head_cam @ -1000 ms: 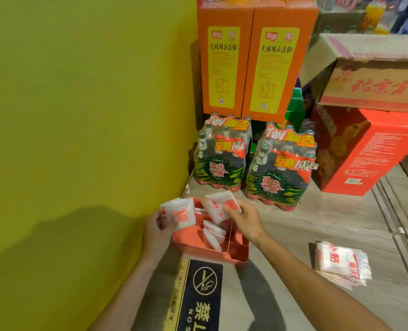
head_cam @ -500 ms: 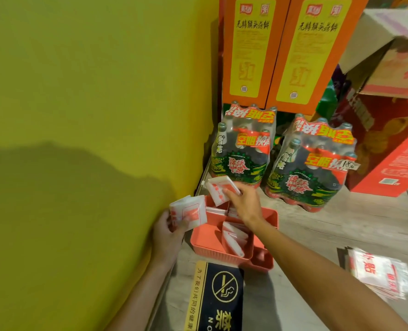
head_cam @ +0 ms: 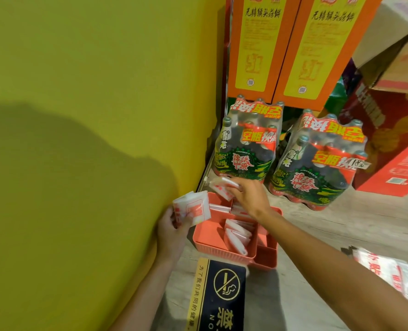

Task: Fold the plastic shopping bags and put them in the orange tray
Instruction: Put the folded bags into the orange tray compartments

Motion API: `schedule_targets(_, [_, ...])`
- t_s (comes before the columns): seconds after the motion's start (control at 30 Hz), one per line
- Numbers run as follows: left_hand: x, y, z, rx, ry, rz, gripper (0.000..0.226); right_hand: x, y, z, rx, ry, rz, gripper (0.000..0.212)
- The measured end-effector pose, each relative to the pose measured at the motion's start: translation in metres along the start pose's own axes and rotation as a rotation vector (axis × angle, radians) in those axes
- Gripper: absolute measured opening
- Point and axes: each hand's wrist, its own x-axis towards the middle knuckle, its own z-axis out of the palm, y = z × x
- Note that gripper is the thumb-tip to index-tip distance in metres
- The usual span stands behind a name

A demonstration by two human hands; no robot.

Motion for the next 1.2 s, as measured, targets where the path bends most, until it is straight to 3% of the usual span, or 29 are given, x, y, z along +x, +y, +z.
schedule_targets(0.07, [0.0, -0.001, 0.0, -0.008, 0.0, -0.005, 0.023, 0.002, 0.003, 0.012, -0.1, -0.09, 0.006, 0.008])
schedule_targets(0.23, [0.002, -0.005, -0.001, -0.019, 0.001, -0.019, 0.024, 0.008, 0.007, 0.03, -0.147, -0.238, 0.091, 0.015])
schedule_targets(0.37, [0.003, -0.006, -0.001, -0.01, 0.003, -0.024, 0.022, 0.011, 0.006, 0.027, -0.233, -0.331, -0.031, 0.019])
schedule_targets(0.57, [0.005, -0.007, 0.001, -0.017, 0.011, -0.032, 0.023, 0.015, 0.01, 0.024, -0.385, -0.334, -0.194, 0.031])
schedule_targets(0.77, [0.005, -0.011, 0.004, -0.031, 0.027, -0.053, 0.023, 0.018, -0.001, 0.019, -0.385, -0.332, -0.181, 0.015])
schedule_targets(0.93, [0.007, -0.012, 0.007, -0.041, 0.05, -0.057, 0.022, 0.017, -0.005, 0.015, -0.443, -0.277, -0.202, 0.028])
schedule_targets(1.07, [0.006, -0.009, 0.009, -0.065, 0.059, -0.047, 0.021, 0.015, -0.009, 0.023, -0.497, -0.355, -0.175, 0.018])
schedule_targets(1.2, [0.008, -0.01, 0.009, -0.066, 0.059, -0.044, 0.022, 0.011, -0.004, 0.039, -0.499, -0.414, -0.128, 0.033])
